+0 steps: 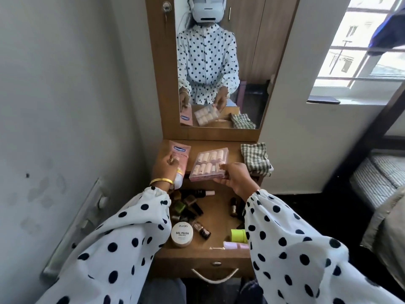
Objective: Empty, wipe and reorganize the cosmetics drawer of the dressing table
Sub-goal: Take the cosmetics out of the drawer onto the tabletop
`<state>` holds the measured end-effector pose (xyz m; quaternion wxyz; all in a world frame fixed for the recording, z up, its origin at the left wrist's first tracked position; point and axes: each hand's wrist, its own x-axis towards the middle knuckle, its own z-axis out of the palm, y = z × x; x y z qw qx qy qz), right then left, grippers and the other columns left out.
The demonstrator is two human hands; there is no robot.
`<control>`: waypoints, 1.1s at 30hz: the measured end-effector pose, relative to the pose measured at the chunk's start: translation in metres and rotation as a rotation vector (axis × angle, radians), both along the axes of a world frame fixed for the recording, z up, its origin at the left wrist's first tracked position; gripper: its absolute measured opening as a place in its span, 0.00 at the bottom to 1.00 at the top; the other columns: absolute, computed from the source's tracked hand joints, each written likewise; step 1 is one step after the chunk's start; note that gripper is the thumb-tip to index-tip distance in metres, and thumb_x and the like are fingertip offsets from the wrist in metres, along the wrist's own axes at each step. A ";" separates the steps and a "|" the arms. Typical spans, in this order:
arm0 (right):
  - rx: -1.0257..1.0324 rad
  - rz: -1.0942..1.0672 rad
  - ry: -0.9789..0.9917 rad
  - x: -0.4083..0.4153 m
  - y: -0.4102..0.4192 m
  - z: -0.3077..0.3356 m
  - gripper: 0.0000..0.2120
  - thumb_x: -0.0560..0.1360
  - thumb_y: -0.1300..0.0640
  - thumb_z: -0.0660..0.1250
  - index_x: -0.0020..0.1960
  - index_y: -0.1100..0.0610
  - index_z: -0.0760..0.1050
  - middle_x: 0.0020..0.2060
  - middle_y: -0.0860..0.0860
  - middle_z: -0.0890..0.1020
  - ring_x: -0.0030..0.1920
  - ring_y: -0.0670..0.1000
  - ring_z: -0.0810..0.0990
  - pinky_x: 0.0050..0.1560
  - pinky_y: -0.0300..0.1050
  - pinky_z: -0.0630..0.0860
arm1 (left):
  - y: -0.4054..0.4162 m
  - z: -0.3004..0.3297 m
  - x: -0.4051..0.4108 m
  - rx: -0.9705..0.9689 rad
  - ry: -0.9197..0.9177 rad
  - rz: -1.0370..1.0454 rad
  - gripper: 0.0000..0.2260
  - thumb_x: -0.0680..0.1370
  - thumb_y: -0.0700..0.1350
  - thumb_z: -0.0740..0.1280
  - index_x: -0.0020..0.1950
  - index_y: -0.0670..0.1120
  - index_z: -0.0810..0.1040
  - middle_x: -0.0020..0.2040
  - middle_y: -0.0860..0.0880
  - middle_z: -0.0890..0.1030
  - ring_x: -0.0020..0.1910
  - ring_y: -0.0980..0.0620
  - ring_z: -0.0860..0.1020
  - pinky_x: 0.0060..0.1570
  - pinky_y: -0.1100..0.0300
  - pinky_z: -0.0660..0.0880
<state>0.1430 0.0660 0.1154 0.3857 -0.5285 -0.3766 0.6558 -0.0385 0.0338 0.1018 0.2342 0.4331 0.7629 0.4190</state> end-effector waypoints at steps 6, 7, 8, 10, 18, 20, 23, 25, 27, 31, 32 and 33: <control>0.112 0.008 -0.271 -0.021 0.031 -0.006 0.20 0.76 0.67 0.64 0.66 0.68 0.65 0.48 0.57 0.76 0.51 0.60 0.81 0.49 0.54 0.81 | 0.021 -0.007 -0.014 -0.060 0.086 0.024 0.17 0.80 0.47 0.57 0.68 0.44 0.70 0.65 0.40 0.75 0.62 0.37 0.72 0.61 0.53 0.69; 0.137 0.017 -0.343 -0.023 0.034 -0.008 0.20 0.74 0.68 0.65 0.65 0.68 0.67 0.47 0.56 0.76 0.51 0.59 0.81 0.51 0.54 0.80 | 0.023 -0.007 -0.014 -0.058 0.095 0.017 0.17 0.80 0.47 0.58 0.68 0.44 0.71 0.64 0.39 0.75 0.62 0.37 0.73 0.61 0.52 0.69; 0.156 0.028 -0.400 -0.024 0.036 -0.011 0.20 0.73 0.68 0.66 0.64 0.67 0.68 0.47 0.55 0.77 0.51 0.58 0.82 0.52 0.54 0.80 | 0.025 -0.007 -0.014 -0.053 0.095 0.012 0.17 0.80 0.47 0.58 0.67 0.44 0.71 0.64 0.39 0.75 0.61 0.38 0.73 0.60 0.51 0.69; 0.196 0.059 -0.498 -0.027 0.043 -0.016 0.17 0.72 0.68 0.67 0.61 0.66 0.72 0.46 0.55 0.80 0.49 0.57 0.83 0.51 0.53 0.81 | 0.033 -0.007 -0.017 -0.028 0.081 0.019 0.18 0.79 0.48 0.61 0.67 0.44 0.71 0.64 0.40 0.76 0.62 0.39 0.74 0.62 0.49 0.70; 0.471 0.161 -0.818 -0.026 0.049 -0.030 0.21 0.73 0.61 0.69 0.65 0.63 0.71 0.56 0.59 0.78 0.54 0.57 0.79 0.56 0.50 0.77 | 0.036 -0.013 -0.020 0.119 0.205 0.074 0.12 0.78 0.42 0.61 0.57 0.40 0.78 0.59 0.39 0.76 0.57 0.40 0.76 0.56 0.55 0.71; 0.555 0.168 -0.933 -0.025 0.046 -0.031 0.21 0.73 0.58 0.69 0.64 0.62 0.71 0.58 0.58 0.74 0.57 0.56 0.75 0.59 0.47 0.73 | 0.027 -0.018 -0.019 0.184 0.168 0.052 0.13 0.78 0.38 0.59 0.59 0.38 0.77 0.61 0.40 0.76 0.60 0.41 0.75 0.59 0.59 0.68; 0.765 0.193 -1.068 -0.025 0.039 -0.032 0.21 0.74 0.56 0.67 0.65 0.59 0.70 0.59 0.56 0.73 0.60 0.56 0.70 0.61 0.46 0.69 | 0.012 -0.029 -0.023 0.257 0.163 -0.065 0.17 0.76 0.40 0.60 0.64 0.41 0.74 0.66 0.42 0.73 0.66 0.44 0.71 0.66 0.57 0.65; 0.862 0.284 -1.077 -0.026 0.037 -0.035 0.22 0.74 0.59 0.65 0.68 0.57 0.69 0.62 0.56 0.72 0.62 0.56 0.70 0.62 0.47 0.68 | 0.007 -0.037 -0.024 0.228 0.250 -0.215 0.22 0.73 0.45 0.61 0.67 0.44 0.72 0.70 0.45 0.69 0.70 0.47 0.66 0.70 0.55 0.62; 0.895 0.363 -1.082 -0.028 0.037 -0.039 0.23 0.74 0.63 0.63 0.69 0.57 0.67 0.65 0.56 0.71 0.64 0.58 0.70 0.63 0.47 0.68 | 0.007 -0.043 -0.024 0.188 0.334 -0.282 0.21 0.75 0.44 0.64 0.68 0.45 0.71 0.73 0.45 0.65 0.73 0.47 0.62 0.70 0.58 0.57; 0.926 0.380 -1.081 -0.031 0.043 -0.042 0.23 0.74 0.66 0.62 0.69 0.58 0.68 0.67 0.55 0.71 0.64 0.58 0.72 0.63 0.48 0.69 | 0.016 -0.046 -0.031 0.185 0.279 -0.250 0.21 0.76 0.45 0.61 0.69 0.45 0.69 0.73 0.43 0.63 0.74 0.45 0.60 0.73 0.50 0.57; 0.929 0.389 -1.078 -0.033 0.045 -0.042 0.23 0.74 0.66 0.62 0.69 0.57 0.68 0.67 0.54 0.71 0.63 0.58 0.73 0.62 0.48 0.70 | 0.020 -0.045 -0.034 0.180 0.271 -0.257 0.21 0.76 0.46 0.60 0.69 0.44 0.68 0.73 0.43 0.63 0.73 0.44 0.60 0.73 0.49 0.57; 0.927 0.398 -1.082 -0.034 0.049 -0.041 0.22 0.75 0.65 0.62 0.69 0.57 0.68 0.68 0.54 0.70 0.62 0.58 0.74 0.61 0.48 0.71 | 0.023 -0.044 -0.038 0.169 0.266 -0.263 0.21 0.76 0.44 0.60 0.69 0.44 0.68 0.73 0.43 0.63 0.74 0.44 0.60 0.73 0.49 0.57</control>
